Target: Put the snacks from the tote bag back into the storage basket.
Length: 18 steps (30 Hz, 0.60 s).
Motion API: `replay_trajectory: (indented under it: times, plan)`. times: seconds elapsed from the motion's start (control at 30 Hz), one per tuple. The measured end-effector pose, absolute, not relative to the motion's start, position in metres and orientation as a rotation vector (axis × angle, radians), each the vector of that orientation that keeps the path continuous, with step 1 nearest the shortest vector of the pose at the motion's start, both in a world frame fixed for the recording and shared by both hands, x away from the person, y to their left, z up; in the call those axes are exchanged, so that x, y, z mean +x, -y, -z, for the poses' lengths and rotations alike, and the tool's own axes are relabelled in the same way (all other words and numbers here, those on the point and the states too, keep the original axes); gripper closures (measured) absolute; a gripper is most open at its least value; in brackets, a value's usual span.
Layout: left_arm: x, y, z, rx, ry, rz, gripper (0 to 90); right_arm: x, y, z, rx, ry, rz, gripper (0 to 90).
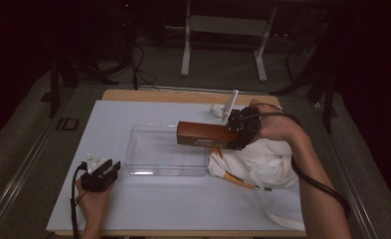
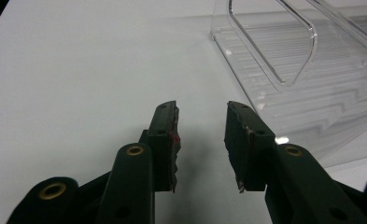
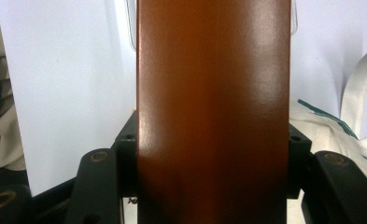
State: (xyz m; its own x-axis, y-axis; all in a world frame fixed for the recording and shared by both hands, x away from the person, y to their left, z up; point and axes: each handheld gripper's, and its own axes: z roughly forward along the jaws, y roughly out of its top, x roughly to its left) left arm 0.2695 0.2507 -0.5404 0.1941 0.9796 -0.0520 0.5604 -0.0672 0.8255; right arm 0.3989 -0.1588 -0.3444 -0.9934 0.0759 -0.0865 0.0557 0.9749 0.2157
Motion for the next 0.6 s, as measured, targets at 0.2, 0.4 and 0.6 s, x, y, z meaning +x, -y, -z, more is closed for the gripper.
replay_trajectory:
  times: [0.2,0.4,0.6]
  plan:
    - [0.269,-0.251,0.54,1.728,-1.458,-0.714,64.6,0.4,0.153,0.349,0.094,-3.038,-0.316,43.4]
    - [0.27,-0.251,0.54,1.728,-1.458,-0.712,64.6,0.4,0.148,0.352,0.072,-3.039,-0.314,43.4]
    - [0.27,-0.251,0.54,1.726,-1.458,-0.711,64.6,0.399,0.144,0.354,0.062,-3.044,-0.316,43.4]
